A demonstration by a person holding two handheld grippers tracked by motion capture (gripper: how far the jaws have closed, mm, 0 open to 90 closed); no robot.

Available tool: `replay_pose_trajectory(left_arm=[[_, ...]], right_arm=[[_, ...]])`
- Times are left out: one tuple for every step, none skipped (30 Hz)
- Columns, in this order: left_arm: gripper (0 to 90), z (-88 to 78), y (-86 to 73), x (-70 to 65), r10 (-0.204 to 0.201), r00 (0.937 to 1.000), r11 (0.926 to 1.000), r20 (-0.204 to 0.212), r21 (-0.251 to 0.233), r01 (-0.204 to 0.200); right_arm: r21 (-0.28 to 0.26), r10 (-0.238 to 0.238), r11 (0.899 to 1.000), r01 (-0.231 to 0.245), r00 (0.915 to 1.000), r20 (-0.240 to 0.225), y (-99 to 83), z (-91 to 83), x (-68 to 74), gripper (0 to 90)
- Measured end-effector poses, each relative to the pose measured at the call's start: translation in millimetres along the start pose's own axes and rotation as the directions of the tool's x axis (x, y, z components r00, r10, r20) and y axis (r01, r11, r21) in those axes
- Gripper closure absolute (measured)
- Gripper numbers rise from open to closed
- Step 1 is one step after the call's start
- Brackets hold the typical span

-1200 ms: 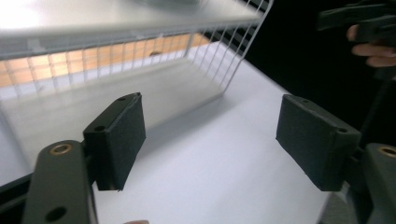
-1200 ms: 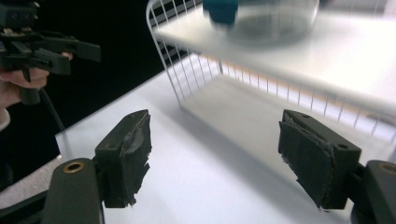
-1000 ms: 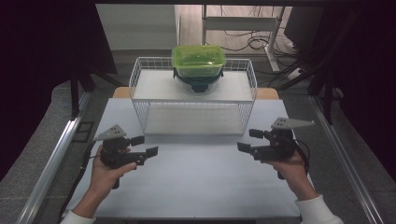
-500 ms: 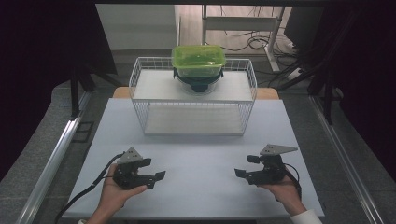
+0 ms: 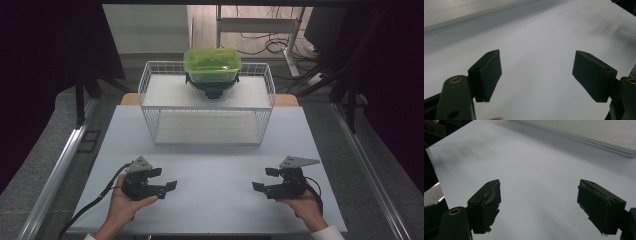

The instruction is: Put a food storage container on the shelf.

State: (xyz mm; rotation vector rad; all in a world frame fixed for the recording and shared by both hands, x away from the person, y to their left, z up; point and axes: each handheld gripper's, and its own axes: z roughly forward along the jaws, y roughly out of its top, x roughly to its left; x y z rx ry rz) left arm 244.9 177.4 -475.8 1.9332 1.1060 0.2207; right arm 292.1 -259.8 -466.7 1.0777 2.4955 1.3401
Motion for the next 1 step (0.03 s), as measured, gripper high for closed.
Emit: replay_pose_trajectory(left_arm=[[23.0, 0.0, 0.0, 0.0, 0.0, 1.0, 1.0, 0.0, 0.0, 0.0]], right_arm=[[0.0, 0.0, 1.0, 0.0, 1.0, 0.0, 0.0, 0.0, 0.0, 18.8]])
